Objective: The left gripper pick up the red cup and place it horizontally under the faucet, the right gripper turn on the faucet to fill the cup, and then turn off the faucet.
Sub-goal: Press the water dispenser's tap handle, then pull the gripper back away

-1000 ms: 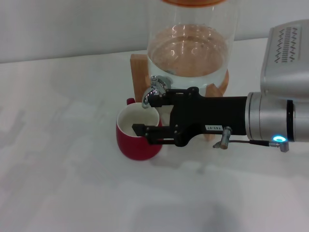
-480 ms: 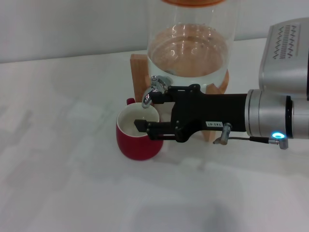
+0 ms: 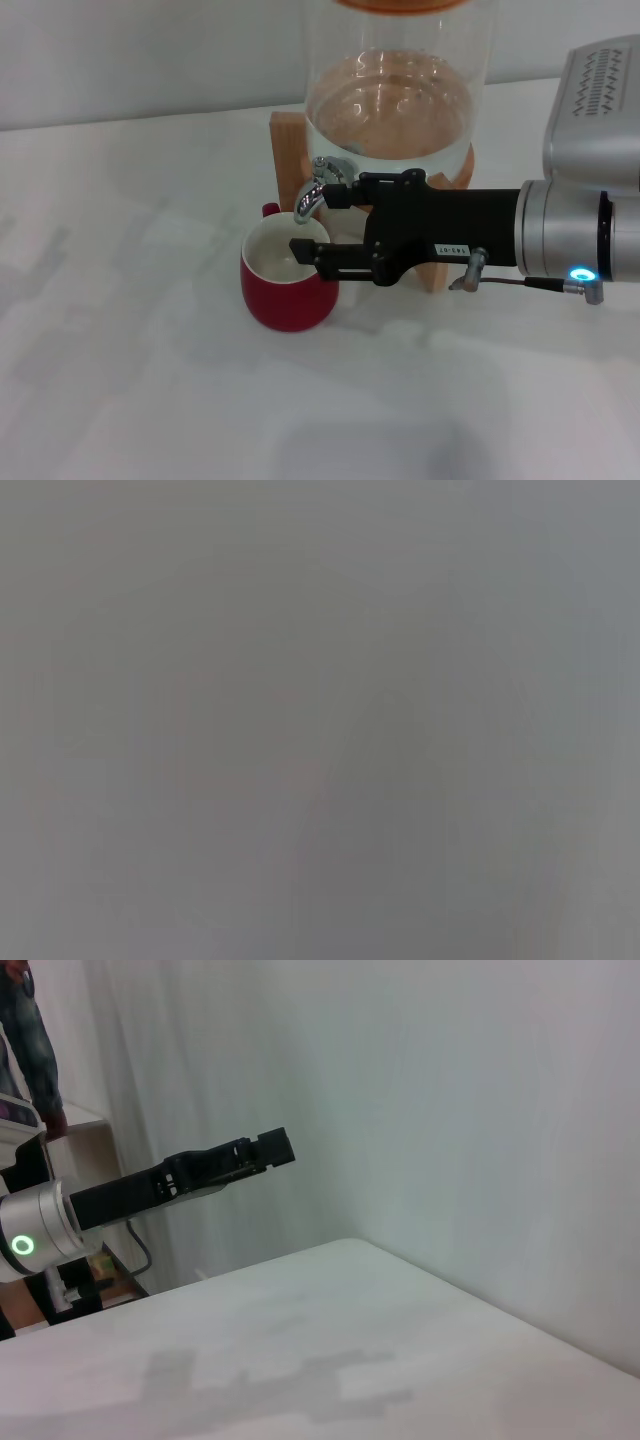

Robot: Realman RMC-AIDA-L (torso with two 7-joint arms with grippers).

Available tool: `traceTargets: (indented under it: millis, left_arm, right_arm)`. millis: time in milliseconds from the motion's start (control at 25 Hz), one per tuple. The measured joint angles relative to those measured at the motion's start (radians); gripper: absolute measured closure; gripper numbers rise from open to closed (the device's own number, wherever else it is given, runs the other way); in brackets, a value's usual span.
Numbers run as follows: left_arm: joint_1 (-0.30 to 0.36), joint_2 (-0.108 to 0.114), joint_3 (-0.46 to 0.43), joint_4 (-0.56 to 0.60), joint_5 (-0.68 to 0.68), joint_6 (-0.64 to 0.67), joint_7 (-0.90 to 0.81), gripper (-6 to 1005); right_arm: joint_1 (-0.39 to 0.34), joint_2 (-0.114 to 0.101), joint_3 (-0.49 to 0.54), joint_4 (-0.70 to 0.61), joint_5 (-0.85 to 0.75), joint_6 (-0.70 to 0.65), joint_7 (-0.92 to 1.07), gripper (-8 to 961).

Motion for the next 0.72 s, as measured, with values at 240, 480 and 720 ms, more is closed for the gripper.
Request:
traceTargets:
  millis: [240,480,720]
  left_arm:
    - [-0.001,0.0,0.0,0.0,0.0,0.001,-0.012,183]
    - [-0.001,0.0,0.0,0.0,0.001,0.001,-0.012,183]
    - [-0.001,0.0,0.0,0.0,0.002,0.003,-0.012,183]
  right_arm:
    - [0.0,-0.001,0.002,-0.001,0.0,0.001,0.0,228]
    - [0.0,-0.001,0.008,-0.003,0.0,0.004,0.0,228]
    - [0.0,-0.001,0.011,-0.004,0.0,0.005,0.0,228]
